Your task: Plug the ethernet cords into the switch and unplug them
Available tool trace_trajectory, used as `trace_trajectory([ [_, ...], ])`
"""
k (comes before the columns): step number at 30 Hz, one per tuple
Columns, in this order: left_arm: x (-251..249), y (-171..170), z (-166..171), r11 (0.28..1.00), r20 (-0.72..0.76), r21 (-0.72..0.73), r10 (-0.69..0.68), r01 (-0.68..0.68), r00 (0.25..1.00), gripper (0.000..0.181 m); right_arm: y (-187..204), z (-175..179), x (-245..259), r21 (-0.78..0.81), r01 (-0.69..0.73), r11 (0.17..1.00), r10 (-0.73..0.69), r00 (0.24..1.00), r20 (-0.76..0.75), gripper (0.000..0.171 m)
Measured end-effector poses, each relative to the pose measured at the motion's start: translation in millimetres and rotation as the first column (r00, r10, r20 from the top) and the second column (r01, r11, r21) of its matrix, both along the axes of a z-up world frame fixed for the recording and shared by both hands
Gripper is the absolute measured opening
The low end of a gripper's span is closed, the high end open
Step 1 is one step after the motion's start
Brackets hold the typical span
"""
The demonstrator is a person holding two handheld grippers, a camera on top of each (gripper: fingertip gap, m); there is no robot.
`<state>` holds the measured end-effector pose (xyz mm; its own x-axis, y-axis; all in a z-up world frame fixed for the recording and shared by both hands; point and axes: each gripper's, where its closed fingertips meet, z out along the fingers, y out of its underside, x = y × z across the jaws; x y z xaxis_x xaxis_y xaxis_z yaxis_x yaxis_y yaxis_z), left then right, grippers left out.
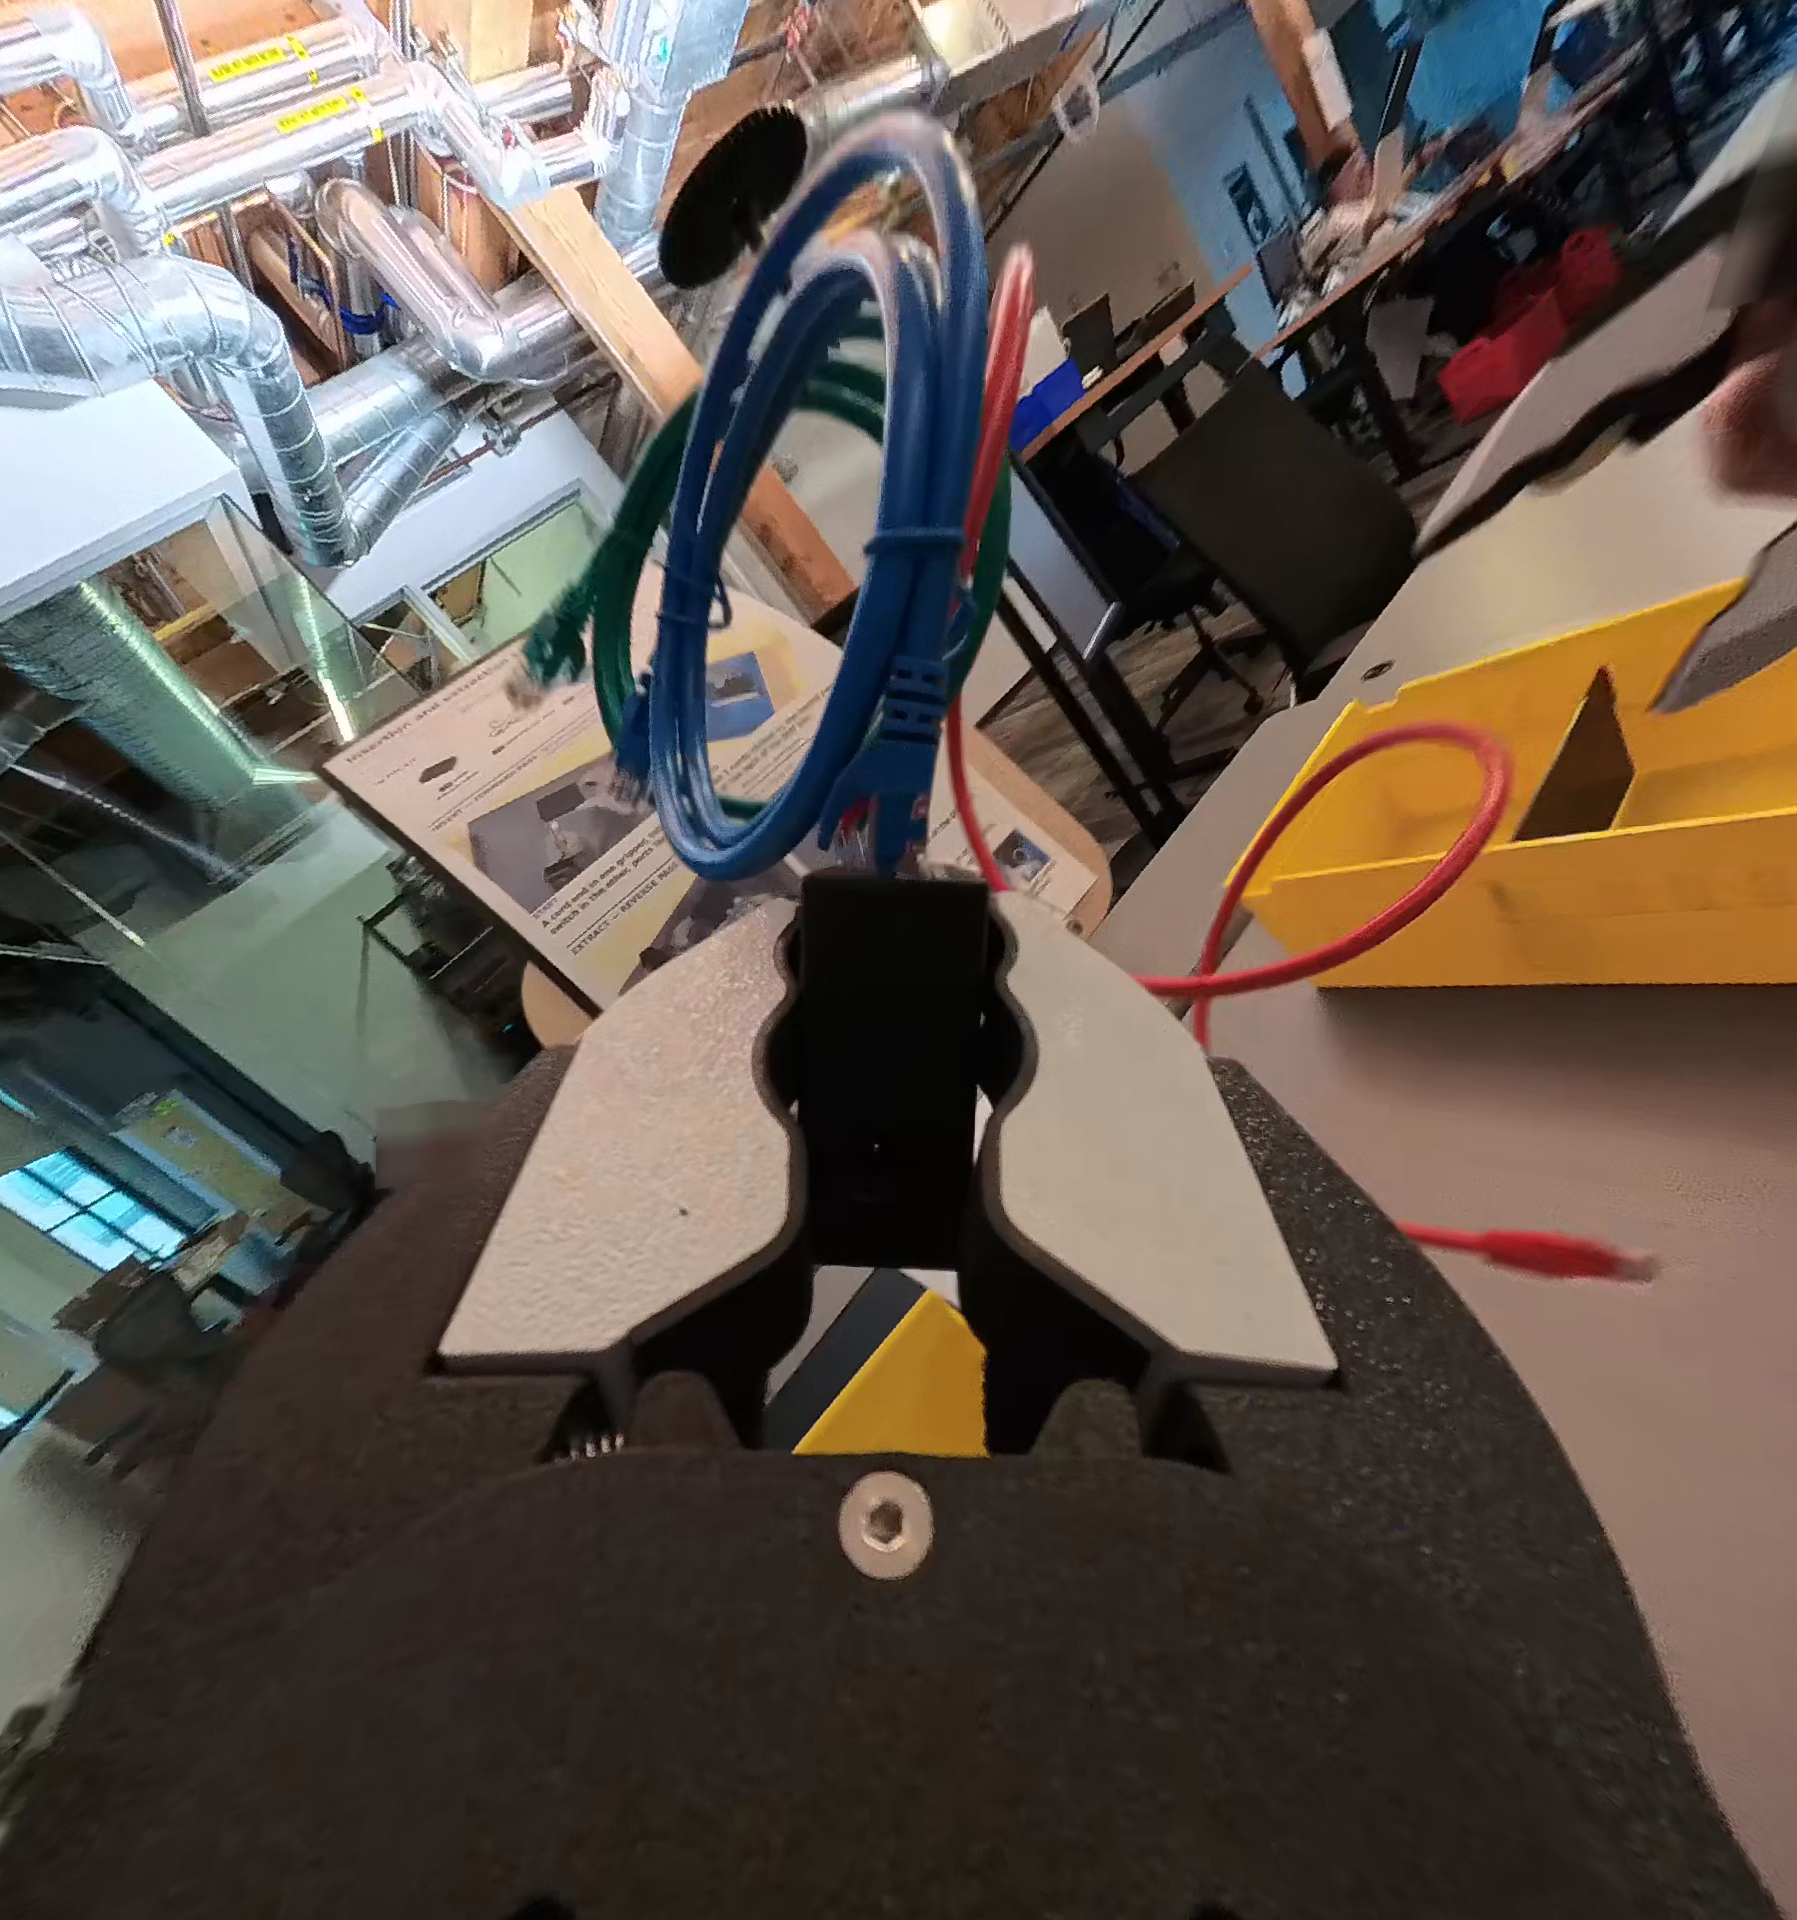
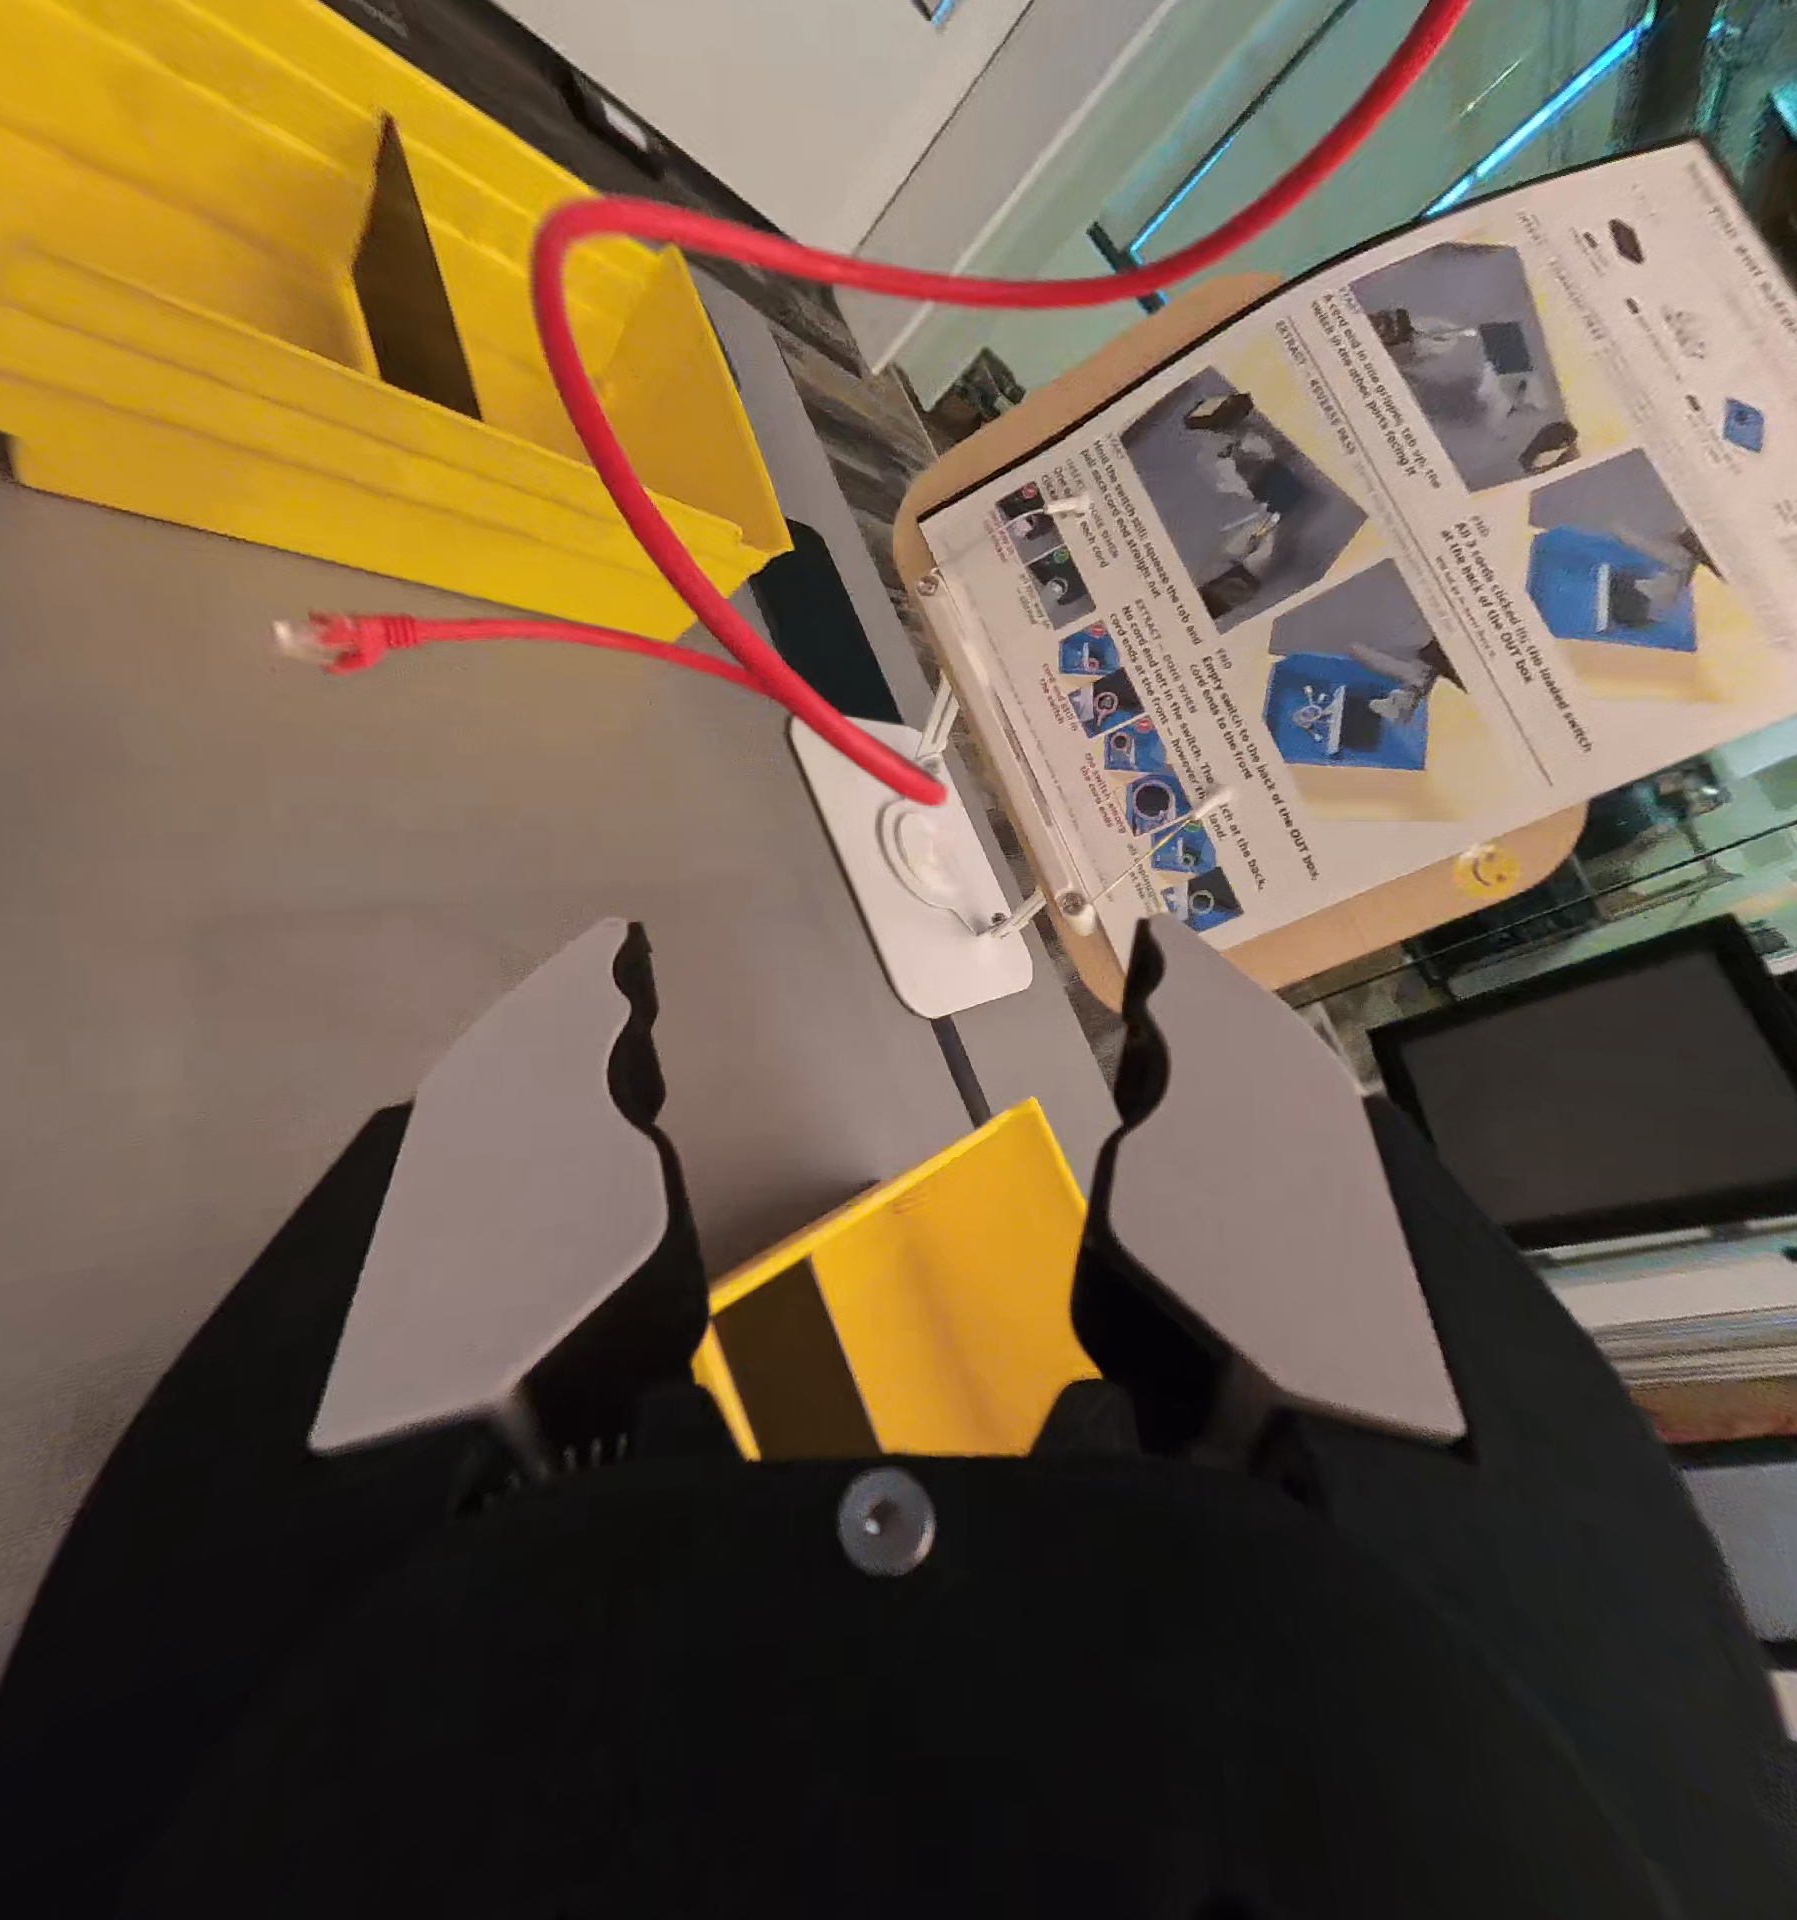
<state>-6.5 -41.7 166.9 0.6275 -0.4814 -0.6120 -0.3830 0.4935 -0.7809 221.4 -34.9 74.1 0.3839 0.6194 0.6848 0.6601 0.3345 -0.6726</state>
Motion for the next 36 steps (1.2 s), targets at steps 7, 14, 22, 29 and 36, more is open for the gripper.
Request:
trace_trajectory([
  [7,-10.1,-3.6,-8.4,0.992,0.001,-0.096,-0.088,0.087,0.996,0.031,28.1,-8.6,-75.1,0.112,-0.146,0.983,0.154,0.986,-0.07,0.069],
  [14,36.6,28.0,-67.4,0.961,-0.073,-0.241,-0.16,0.138,0.984,0.029,43.0,-109.9,-119.6,-0.179,-0.103,0.979,0.144,0.961,0.237,0.057],
  [22,15.6,19.2,-34.5,0.927,0.174,-0.254,-0.237,0.276,0.956,0.029,35.7,-132.1,-135.0,-0.368,-0.177,0.913,0.229,0.968,0.104,0.081],
  [29,-1.3,-4.3,-11.6,0.925,0.193,-0.216,-0.272,0.312,0.943,0.029,66.4,-139.2,-134.0,-0.064,-0.116,0.991,0.127,0.968,0.216,0.05],
  [36,-11.9,12.3,-33.9,0.935,0.076,-0.3,-0.177,0.192,0.981,0.029,37.7,-77.2,-141.2,0.191,-0.208,0.959,0.161,0.959,0.233,0.001],
])
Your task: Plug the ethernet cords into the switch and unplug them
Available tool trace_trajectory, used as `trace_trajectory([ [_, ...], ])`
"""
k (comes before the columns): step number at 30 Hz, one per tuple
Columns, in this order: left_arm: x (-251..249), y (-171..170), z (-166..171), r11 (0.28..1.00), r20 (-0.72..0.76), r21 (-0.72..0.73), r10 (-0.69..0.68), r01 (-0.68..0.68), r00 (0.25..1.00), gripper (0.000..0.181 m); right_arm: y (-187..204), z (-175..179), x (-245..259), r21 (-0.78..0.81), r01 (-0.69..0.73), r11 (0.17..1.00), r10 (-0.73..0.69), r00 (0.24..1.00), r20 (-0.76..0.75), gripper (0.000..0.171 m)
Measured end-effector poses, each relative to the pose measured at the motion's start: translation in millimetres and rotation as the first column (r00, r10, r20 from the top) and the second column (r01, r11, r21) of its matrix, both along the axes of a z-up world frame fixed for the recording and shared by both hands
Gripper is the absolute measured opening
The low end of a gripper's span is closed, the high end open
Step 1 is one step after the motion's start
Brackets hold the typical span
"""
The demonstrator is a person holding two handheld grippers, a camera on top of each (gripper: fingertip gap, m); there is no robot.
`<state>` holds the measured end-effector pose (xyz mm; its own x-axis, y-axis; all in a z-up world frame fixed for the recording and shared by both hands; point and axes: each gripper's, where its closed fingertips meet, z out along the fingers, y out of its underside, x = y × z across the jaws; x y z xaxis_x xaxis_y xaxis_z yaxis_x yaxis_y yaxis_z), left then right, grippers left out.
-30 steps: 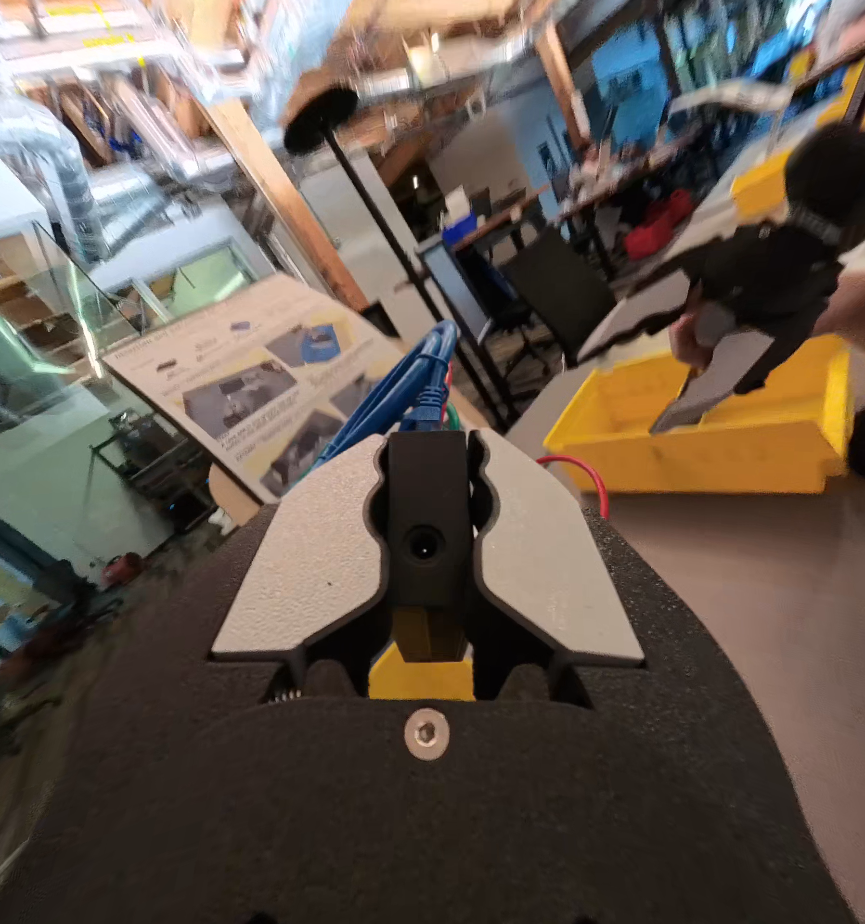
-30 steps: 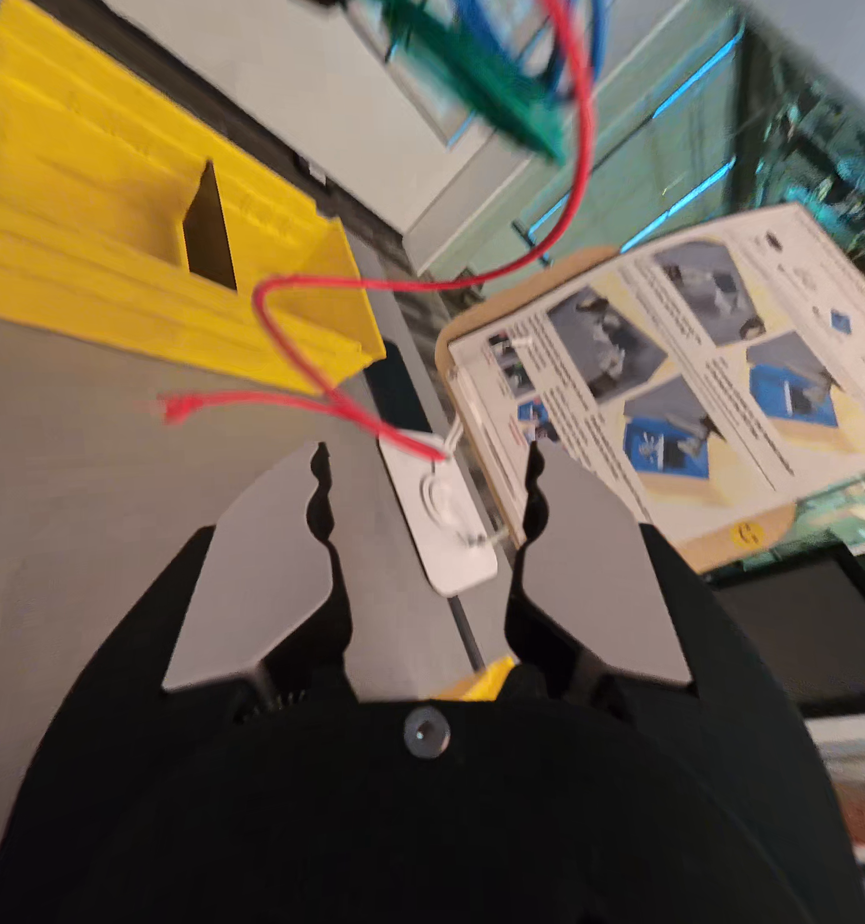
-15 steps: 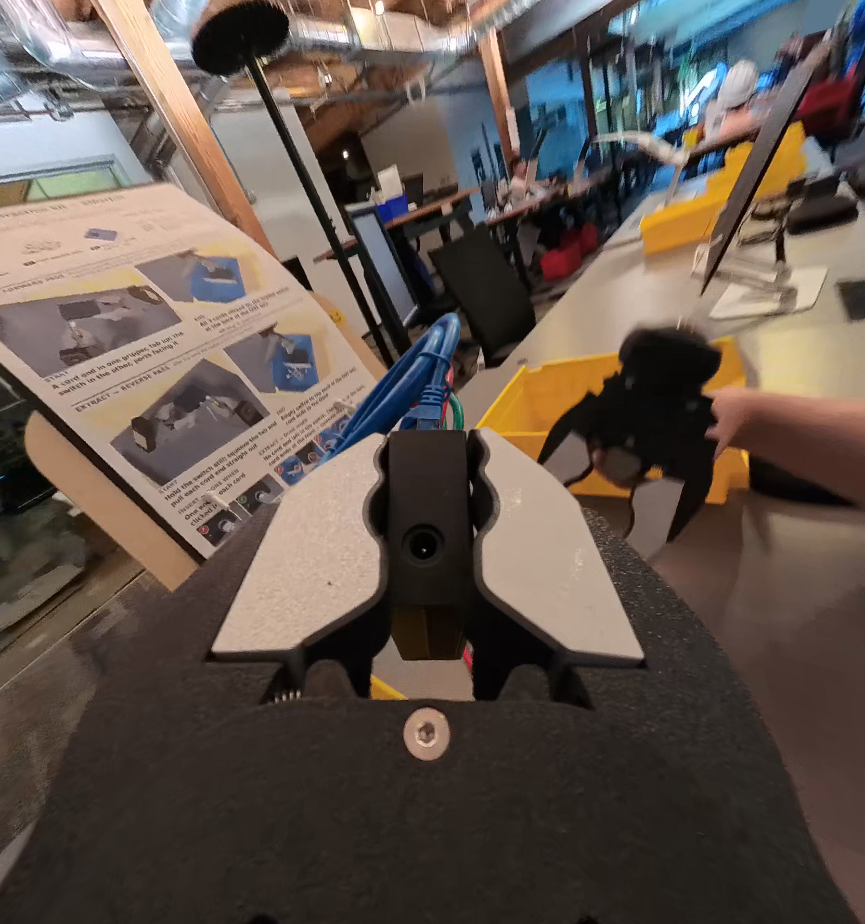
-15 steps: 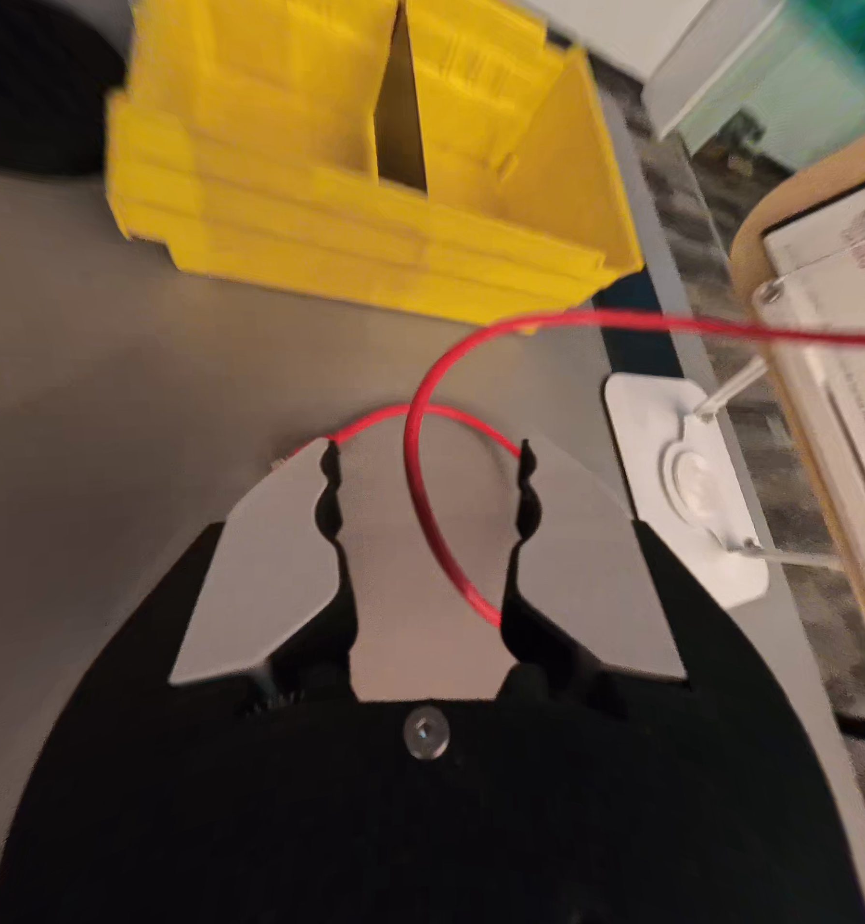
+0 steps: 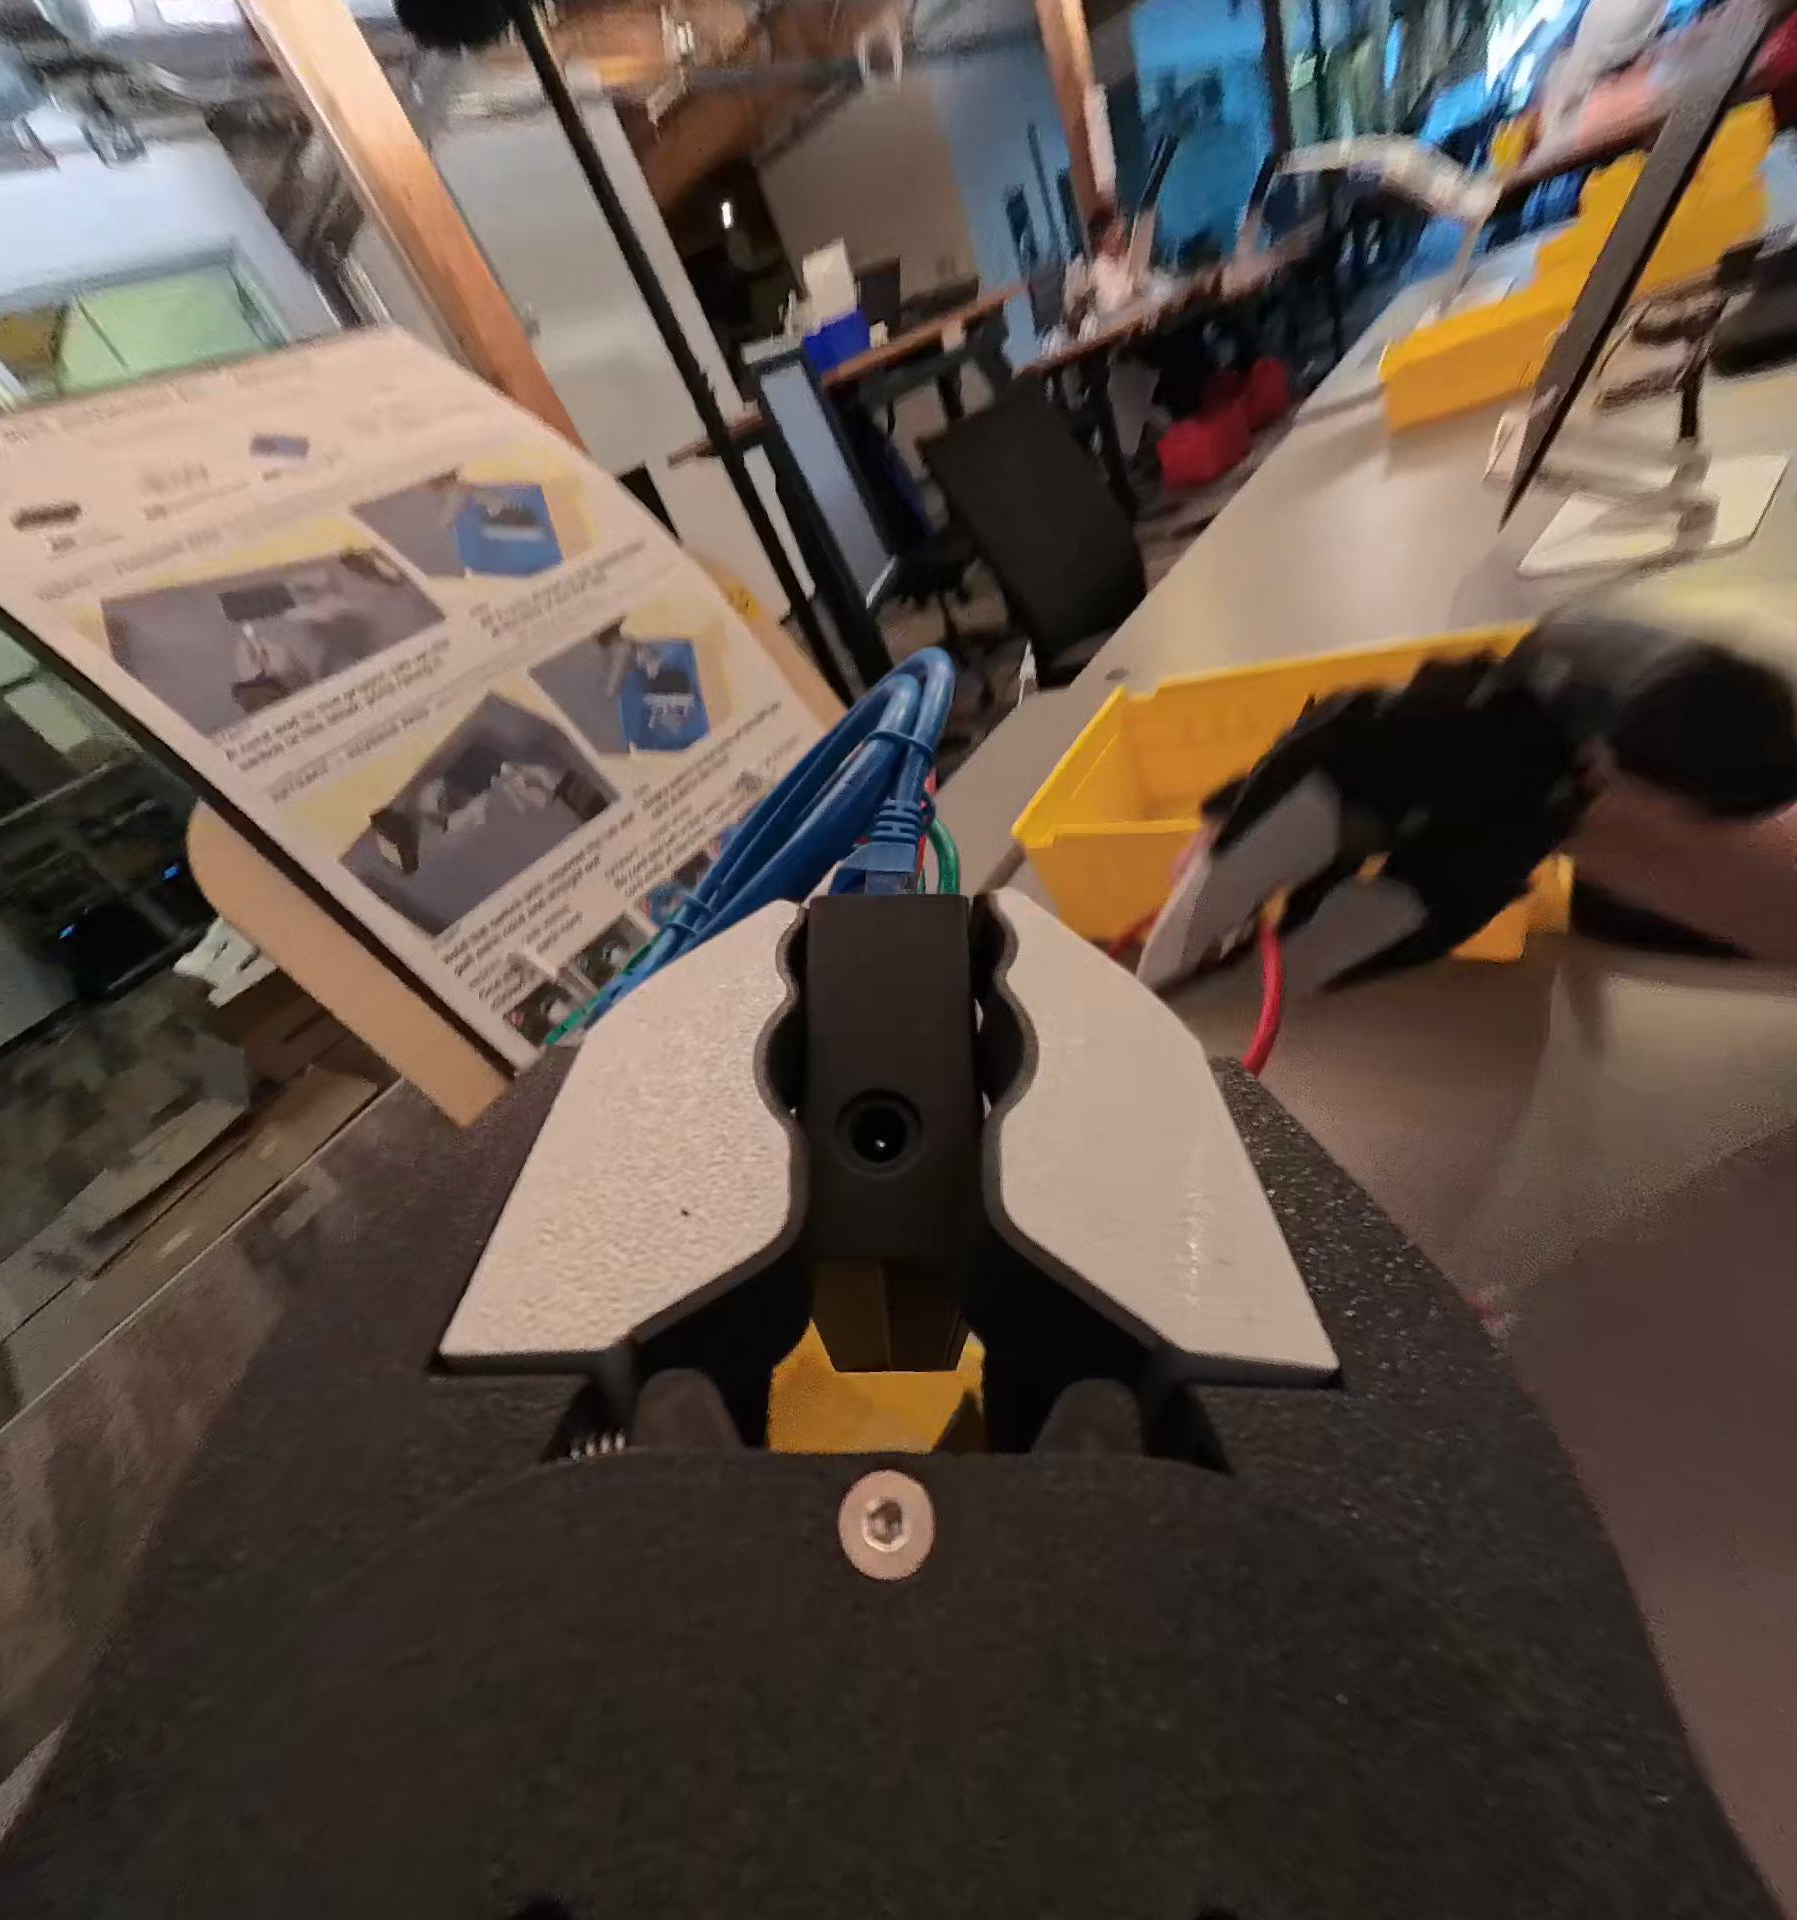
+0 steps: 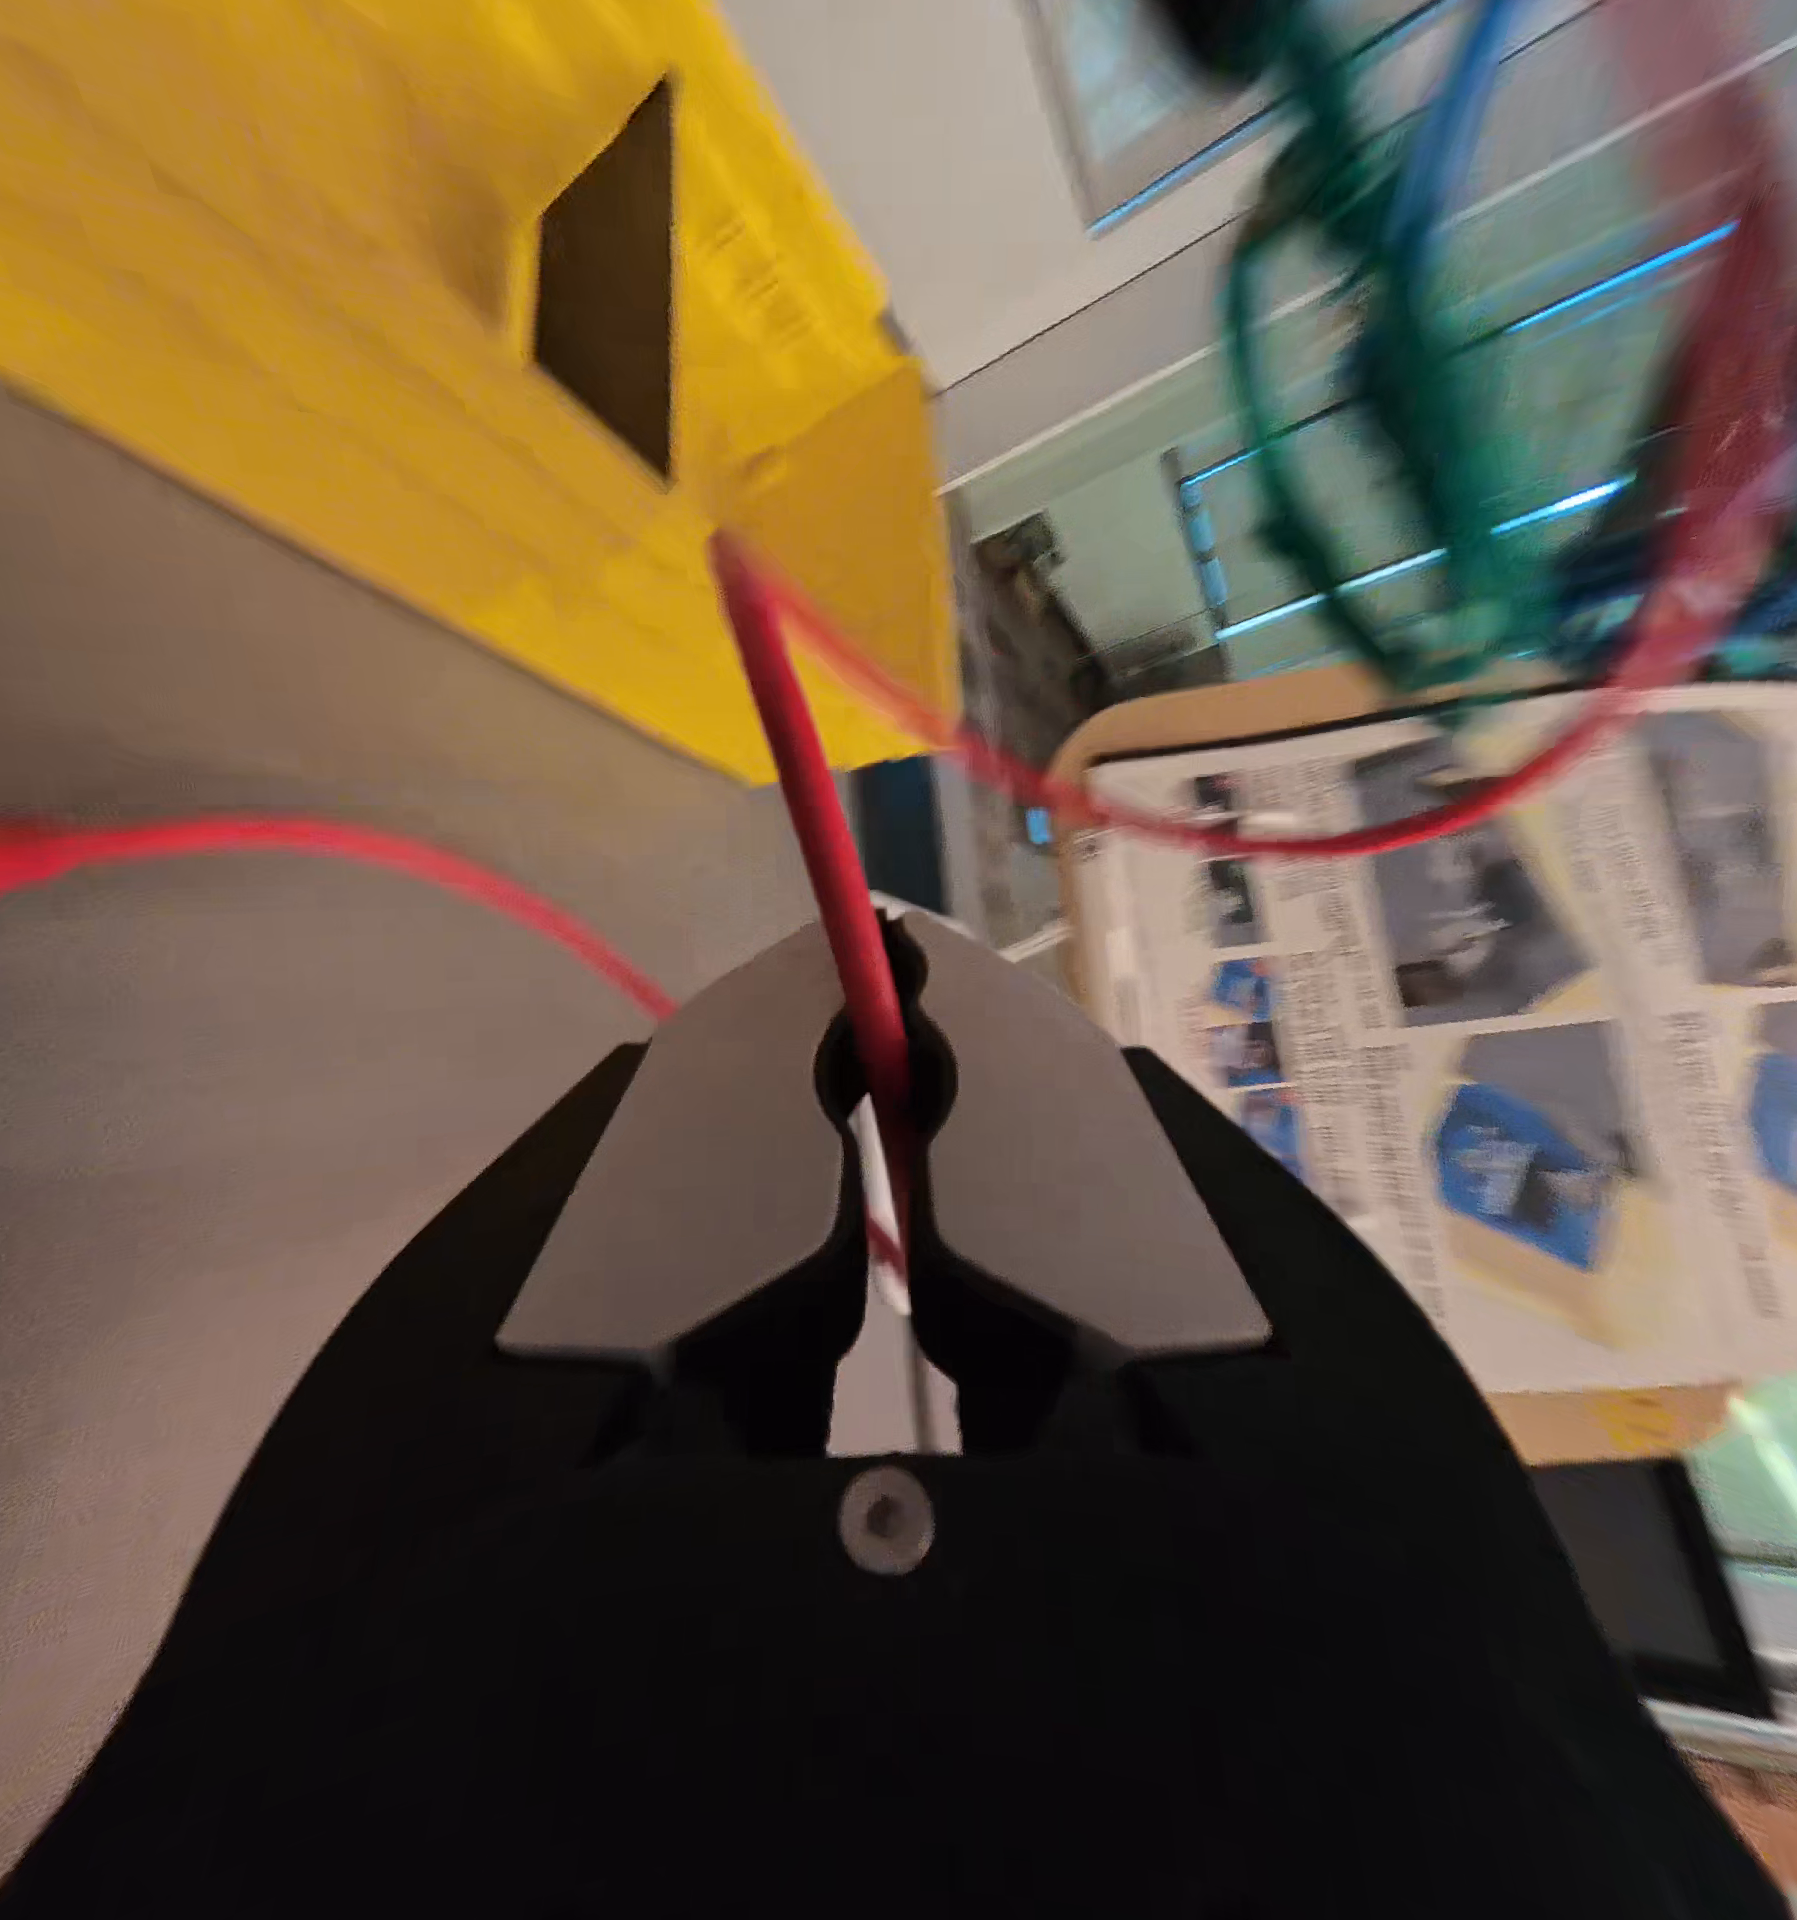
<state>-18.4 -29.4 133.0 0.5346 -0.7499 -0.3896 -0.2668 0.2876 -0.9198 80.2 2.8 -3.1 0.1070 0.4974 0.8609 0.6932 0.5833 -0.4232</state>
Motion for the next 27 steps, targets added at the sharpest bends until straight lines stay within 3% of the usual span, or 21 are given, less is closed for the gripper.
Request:
trace_trajectory([
  [2,4.0,4.4,-14.1,1.0,-0.062,-0.024,-0.004,0.003,0.998,0.029,-13.3,36.4,1.4,0.093,0.002,0.996,0.004,0.998,-0.066,0.001],
  [6,31.1,-5.7,-33.5,0.988,-0.106,-0.097,-0.134,0.124,0.985,0.029,-14.9,66.6,14.8,0.174,0.099,0.98,-0.082,0.991,-0.102,0.007],
  [8,41.6,-5.5,-43.0,0.984,-0.138,-0.121,-0.144,0.127,0.98,0.03,-11.5,76.8,21.4,0.203,0.14,0.969,-0.111,0.983,-0.146,0.031],
  [13,57.0,-6.1,-58.0,0.977,-0.178,-0.157,-0.169,0.141,0.969,0.029,-9.8,78.1,24.3,0.185,0.153,0.971,-0.125,0.98,-0.153,0.069],
  [19,65.4,-16.5,-64.6,0.948,-0.161,-0.239,-0.251,0.209,0.955,0.029,-10.6,56.7,15.7,0.149,0.123,0.981,-0.117,0.992,-0.042,0.078],
  [27,73.8,-27.1,-71.9,0.916,-0.16,-0.302,-0.322,0.265,0.933,0.03,-14.2,32.5,11.1,0.115,0.111,0.987,-0.122,0.987,0.1,0.07],
])
